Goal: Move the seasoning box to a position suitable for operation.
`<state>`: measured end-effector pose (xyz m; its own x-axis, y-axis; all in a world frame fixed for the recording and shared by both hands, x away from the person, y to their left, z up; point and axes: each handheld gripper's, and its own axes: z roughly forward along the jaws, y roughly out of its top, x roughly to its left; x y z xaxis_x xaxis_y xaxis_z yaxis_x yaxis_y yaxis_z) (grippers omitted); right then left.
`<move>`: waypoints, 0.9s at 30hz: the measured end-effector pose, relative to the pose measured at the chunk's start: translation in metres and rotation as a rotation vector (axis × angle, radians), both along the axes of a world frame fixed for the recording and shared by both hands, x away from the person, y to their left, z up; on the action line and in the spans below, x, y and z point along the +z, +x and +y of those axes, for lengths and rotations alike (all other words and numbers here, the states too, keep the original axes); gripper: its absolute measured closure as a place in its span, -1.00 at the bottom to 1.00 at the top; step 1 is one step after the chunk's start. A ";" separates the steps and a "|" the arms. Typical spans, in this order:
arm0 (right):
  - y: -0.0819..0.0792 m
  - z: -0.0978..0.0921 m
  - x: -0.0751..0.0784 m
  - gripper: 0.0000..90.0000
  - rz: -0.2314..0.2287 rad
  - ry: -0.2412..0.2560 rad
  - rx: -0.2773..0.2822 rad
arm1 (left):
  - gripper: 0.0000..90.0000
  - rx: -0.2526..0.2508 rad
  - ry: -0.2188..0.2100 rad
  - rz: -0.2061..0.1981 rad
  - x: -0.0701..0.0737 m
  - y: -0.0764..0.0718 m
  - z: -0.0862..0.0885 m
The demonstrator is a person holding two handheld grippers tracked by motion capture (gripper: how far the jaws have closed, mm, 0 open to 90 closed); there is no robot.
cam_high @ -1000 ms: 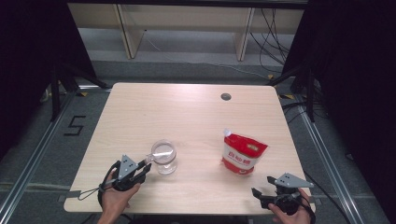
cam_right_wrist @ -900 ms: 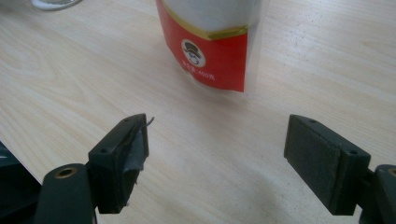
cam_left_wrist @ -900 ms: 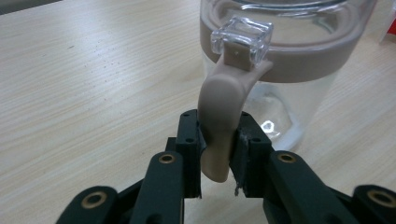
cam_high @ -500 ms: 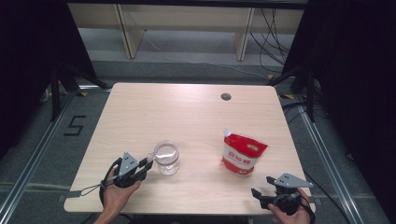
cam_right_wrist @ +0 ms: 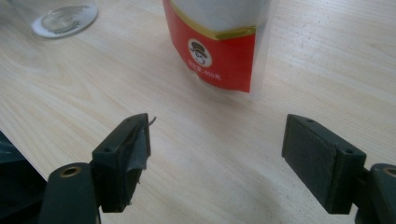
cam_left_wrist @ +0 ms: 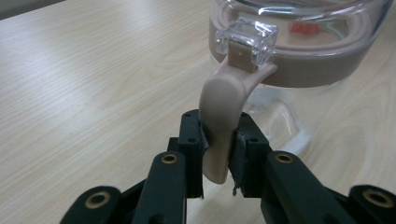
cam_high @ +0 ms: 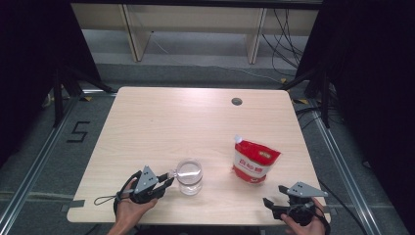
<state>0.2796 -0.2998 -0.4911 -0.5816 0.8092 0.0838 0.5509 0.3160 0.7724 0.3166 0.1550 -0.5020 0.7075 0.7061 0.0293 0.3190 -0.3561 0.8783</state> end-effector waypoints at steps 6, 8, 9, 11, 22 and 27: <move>0.000 0.000 0.000 -0.45 -0.004 -0.001 -0.003 | 0.68 -0.037 0.013 -0.001 0.001 -0.004 -0.008; 0.000 -0.001 0.000 -0.46 -0.013 -0.010 -0.002 | 0.68 -0.049 0.010 -0.003 0.001 -0.004 -0.010; -0.001 0.001 0.000 -0.46 0.009 0.008 -0.012 | 0.68 -0.049 0.010 -0.003 0.001 -0.004 -0.010; 0.001 0.000 0.000 -0.46 -0.002 0.002 0.002 | 0.67 -0.063 0.004 -0.001 0.001 -0.005 -0.012; 0.001 0.000 -0.001 -0.45 0.003 0.000 0.006 | 0.67 -0.088 -0.008 0.010 0.001 -0.007 -0.024; 0.002 0.001 -0.001 -0.45 0.000 -0.005 0.018 | 0.67 -0.109 -0.004 0.012 0.002 -0.008 -0.031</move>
<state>0.2816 -0.2984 -0.4918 -0.5959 0.7991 0.0793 0.5450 0.3300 0.7708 0.3084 0.1242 -0.5004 0.7806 0.6248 0.0178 0.2890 -0.3861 0.8760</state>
